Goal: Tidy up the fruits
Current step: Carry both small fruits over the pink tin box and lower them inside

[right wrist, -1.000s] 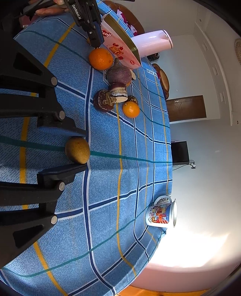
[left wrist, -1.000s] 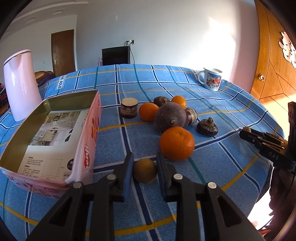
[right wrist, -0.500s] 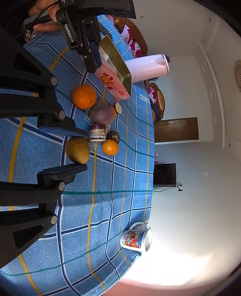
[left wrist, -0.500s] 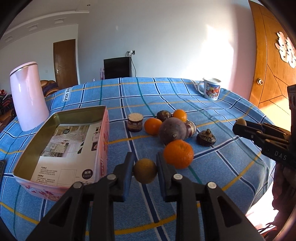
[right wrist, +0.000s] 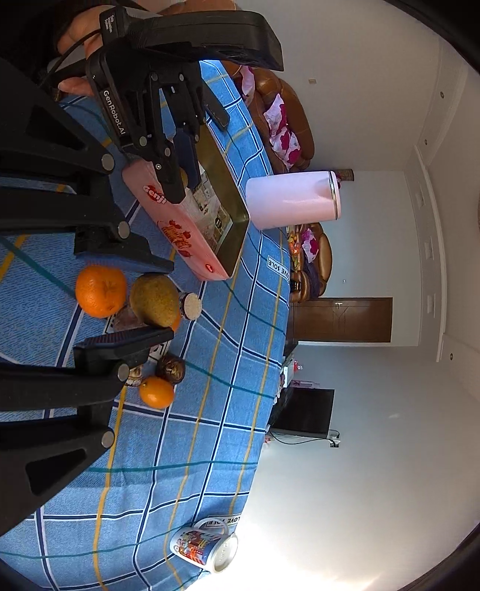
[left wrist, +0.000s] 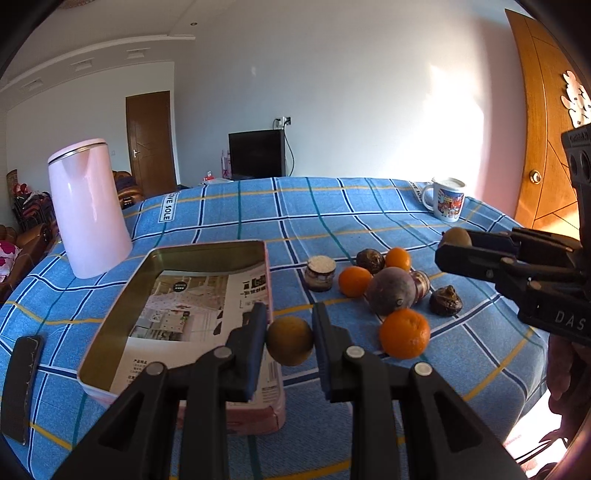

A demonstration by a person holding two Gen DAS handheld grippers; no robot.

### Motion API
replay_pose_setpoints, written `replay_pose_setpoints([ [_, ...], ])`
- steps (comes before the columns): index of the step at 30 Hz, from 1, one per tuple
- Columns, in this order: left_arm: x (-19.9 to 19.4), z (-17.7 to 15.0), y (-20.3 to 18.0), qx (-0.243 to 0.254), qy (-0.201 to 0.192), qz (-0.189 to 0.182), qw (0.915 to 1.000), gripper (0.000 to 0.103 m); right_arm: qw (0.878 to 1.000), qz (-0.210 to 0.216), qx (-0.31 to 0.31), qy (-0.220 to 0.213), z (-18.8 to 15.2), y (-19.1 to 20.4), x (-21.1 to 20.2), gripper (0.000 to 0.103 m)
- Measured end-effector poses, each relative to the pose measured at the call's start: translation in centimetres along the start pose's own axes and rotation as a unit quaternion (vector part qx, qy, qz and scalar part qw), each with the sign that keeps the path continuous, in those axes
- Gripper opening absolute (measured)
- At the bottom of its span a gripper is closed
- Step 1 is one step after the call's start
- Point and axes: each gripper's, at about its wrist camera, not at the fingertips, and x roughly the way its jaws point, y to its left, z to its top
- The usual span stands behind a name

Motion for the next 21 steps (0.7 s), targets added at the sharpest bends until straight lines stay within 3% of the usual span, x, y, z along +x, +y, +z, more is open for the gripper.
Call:
replay_pose_setpoints([
  [21, 2.3, 2.2, 7.1, -0.025, 0.003, 0.06, 0.9979, 0.026, 0.997, 0.064, -0.052, 0.005, 7.2, 5.1, 6.9, 0.031],
])
